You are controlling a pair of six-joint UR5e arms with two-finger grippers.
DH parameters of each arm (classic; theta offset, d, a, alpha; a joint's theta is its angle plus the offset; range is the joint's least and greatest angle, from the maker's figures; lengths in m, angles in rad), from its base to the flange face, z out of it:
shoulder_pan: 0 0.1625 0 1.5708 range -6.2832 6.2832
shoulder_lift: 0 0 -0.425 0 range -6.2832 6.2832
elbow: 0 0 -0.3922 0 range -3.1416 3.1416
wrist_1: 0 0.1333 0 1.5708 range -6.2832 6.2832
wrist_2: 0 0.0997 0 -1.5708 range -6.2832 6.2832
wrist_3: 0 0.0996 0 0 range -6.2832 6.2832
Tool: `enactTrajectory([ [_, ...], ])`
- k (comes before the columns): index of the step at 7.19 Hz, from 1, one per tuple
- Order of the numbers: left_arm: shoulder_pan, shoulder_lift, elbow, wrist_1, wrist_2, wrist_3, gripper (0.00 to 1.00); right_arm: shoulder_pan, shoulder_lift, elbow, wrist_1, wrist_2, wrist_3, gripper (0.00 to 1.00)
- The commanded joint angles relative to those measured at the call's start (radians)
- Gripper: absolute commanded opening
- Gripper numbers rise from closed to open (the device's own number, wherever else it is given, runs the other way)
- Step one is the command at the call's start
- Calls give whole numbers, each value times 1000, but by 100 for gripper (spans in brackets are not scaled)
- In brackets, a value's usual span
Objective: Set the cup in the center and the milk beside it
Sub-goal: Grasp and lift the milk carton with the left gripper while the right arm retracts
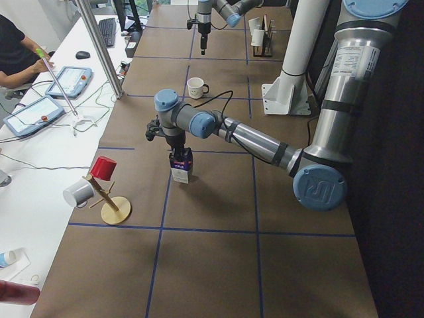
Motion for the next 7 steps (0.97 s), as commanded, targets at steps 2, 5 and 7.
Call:
enactTrajectory([
  [2, 173, -227, -79, 55, 1, -521, 17, 77, -153, 65, 2, 3, -115, 100],
  [5, 459, -537, 22, 158, 135, -810, 18, 128, -215, 64, 6, -3, -219, 100],
  [7, 481, -640, 157, 157, 221, -808, 19, 128, -220, 65, 6, -6, -219, 100],
])
